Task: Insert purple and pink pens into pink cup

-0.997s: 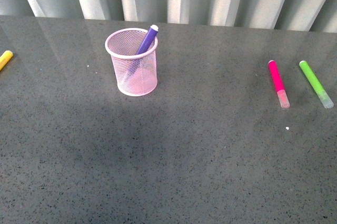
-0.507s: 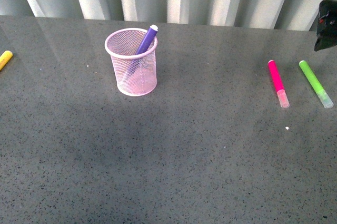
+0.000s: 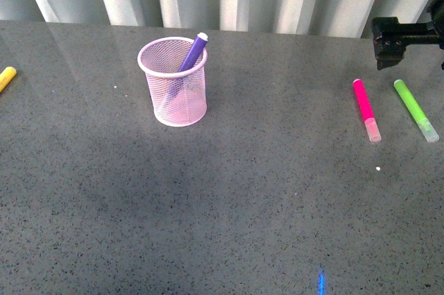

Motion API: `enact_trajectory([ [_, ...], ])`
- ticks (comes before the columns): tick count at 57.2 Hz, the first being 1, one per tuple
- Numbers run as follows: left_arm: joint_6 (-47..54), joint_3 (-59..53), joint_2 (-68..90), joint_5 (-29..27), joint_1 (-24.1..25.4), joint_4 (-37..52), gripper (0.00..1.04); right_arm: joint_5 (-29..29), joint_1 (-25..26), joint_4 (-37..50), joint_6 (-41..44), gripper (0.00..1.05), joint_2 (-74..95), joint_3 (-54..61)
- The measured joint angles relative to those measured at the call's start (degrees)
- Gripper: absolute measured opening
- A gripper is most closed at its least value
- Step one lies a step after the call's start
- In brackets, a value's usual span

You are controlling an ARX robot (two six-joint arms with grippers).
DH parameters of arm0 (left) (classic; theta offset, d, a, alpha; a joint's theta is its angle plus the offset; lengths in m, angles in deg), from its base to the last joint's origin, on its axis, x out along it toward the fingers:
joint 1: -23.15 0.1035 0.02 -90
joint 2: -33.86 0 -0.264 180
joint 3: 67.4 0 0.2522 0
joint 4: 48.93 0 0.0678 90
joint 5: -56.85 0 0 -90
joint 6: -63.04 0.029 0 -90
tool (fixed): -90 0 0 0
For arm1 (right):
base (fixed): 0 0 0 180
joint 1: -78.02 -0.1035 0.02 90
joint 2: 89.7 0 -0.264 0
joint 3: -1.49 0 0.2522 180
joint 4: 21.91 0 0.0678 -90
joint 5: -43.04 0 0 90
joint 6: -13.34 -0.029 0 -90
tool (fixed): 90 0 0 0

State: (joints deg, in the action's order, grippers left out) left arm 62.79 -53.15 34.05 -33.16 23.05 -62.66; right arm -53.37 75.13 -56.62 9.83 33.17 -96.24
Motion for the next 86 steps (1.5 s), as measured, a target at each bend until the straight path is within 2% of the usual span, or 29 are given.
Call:
enact_trajectory([
  [15, 0.0, 0.0, 0.0, 0.0, 0.0, 0.0, 0.98, -0.2, -3.8, -0.4, -4.7, 0.98, 6.3, -6.2],
  [34, 0.0, 0.0, 0.0, 0.0, 0.0, 0.0, 0.98, -1.1, -8.2, 0.7, -9.8, 0.98, 9.9, -8.5],
  [59, 0.0, 0.0, 0.0, 0.0, 0.0, 0.0, 0.98, -1.8, -5.5, 2.2, -12.4, 0.98, 10.0, -6.8],
  [86, 0.0, 0.0, 0.0, 0.0, 0.0, 0.0, 0.98, -1.2, -5.3, 3.4, -12.4, 0.98, 10.0, -6.8],
])
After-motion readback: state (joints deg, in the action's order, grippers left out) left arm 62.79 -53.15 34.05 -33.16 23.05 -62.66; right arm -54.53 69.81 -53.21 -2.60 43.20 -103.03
